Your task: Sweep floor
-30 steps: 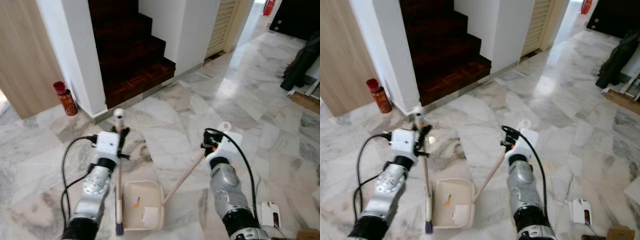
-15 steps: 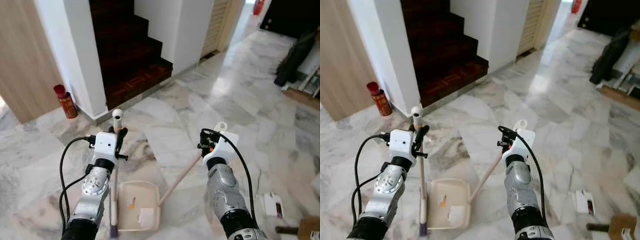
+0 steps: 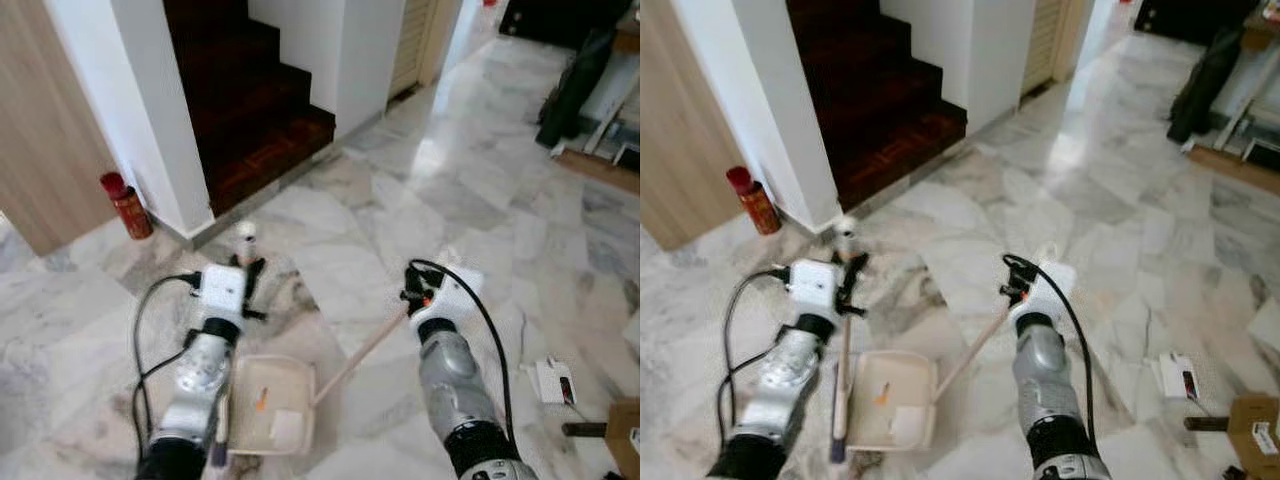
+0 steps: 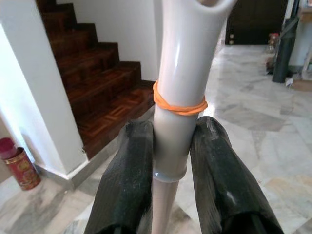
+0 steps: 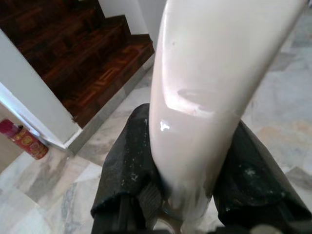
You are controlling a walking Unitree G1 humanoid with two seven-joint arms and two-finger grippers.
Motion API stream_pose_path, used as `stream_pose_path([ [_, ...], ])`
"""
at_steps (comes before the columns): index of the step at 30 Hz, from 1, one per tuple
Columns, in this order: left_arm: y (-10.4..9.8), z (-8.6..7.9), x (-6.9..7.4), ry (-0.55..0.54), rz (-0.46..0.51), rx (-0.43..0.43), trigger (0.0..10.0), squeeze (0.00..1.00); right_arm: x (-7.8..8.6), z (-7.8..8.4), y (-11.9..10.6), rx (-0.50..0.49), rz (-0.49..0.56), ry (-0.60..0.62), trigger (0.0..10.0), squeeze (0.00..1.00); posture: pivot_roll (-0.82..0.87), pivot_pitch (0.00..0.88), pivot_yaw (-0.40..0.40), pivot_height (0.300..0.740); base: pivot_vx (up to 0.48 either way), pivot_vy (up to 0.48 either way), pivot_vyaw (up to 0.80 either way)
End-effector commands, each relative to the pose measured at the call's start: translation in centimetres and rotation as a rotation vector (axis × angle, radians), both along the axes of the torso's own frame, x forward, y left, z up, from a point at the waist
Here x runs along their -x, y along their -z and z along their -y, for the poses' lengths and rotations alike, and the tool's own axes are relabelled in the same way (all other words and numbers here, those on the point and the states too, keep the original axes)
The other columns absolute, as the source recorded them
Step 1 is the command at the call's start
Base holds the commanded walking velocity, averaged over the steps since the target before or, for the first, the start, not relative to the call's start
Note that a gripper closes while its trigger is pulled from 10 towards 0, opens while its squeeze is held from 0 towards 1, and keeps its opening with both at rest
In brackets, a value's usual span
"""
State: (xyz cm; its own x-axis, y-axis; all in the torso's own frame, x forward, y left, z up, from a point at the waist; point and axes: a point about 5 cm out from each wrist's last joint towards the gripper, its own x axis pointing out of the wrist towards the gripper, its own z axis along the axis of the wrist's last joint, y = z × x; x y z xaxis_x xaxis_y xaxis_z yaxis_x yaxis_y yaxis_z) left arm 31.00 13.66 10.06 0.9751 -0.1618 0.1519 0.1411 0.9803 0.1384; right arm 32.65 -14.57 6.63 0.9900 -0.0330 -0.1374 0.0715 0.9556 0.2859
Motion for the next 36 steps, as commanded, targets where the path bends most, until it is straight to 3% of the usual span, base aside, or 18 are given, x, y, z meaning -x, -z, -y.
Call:
stream_pose_path([
  [1,-1.15,-0.32,-0.29,-0.009,0.049,0.01,10.0,0.0,-0.67,-0.7,-1.28,-0.018,0.05,-0.016,10.0,0.0,0.1,0.0,-0.054,0.74,0.0,0.292,0.0],
  [36,-0.88,0.11,-0.11,0.013,0.036,-0.006,10.0,0.0,-0.6,-1.33,-1.22,0.014,0.048,-0.056,10.0,0.0,0.1,0.0,-0.058,0.74,0.0,0.284,0.04],
])
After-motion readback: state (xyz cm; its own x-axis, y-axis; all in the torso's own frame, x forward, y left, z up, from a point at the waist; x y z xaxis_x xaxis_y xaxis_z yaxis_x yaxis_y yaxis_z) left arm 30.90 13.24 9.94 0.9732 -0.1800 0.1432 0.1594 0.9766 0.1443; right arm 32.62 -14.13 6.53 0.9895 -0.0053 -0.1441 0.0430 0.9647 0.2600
